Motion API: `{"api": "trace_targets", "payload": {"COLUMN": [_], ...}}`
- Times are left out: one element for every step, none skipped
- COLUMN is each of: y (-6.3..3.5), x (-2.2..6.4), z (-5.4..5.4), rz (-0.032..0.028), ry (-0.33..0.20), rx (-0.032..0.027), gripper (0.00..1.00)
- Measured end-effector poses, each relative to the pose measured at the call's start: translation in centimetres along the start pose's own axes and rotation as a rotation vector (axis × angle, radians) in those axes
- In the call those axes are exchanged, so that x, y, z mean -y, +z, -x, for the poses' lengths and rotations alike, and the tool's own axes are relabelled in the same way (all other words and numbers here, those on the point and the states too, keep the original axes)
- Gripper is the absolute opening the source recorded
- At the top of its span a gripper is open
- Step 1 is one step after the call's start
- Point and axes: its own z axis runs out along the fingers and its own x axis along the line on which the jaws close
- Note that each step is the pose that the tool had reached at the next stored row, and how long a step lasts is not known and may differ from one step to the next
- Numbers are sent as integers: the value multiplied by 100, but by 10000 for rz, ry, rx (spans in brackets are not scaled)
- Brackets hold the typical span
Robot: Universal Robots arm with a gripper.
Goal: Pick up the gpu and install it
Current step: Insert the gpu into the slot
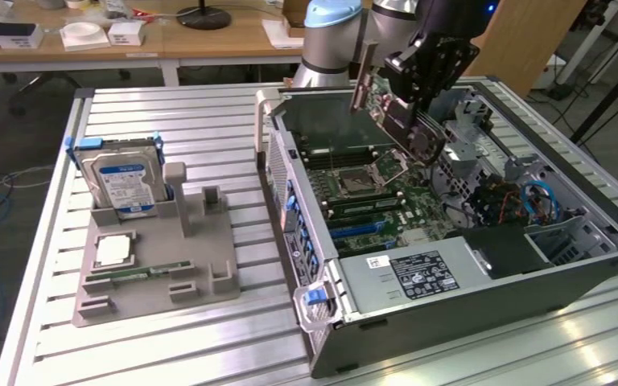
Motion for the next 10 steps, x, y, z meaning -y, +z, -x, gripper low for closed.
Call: {"api": "trace_targets", "payload": {"y": [0,0,0,0,1,1,1,1,1,1], "x": [0,0,0,0,0,0,0,0,0,-1], "z": [0,0,0,0,0,0,0,0,0,0], "rz": [0,2,2,3,4,4,5,6,7,7], "ry": [-40,-78,-116,-152,-189,-227,-263,-301,-341,-381], "rx": [-2,-3,-4,-5,-6,-7,-8,-10,-11,-12], "gripper": [26,26,26,26,26,26,26,26,26,26]}}
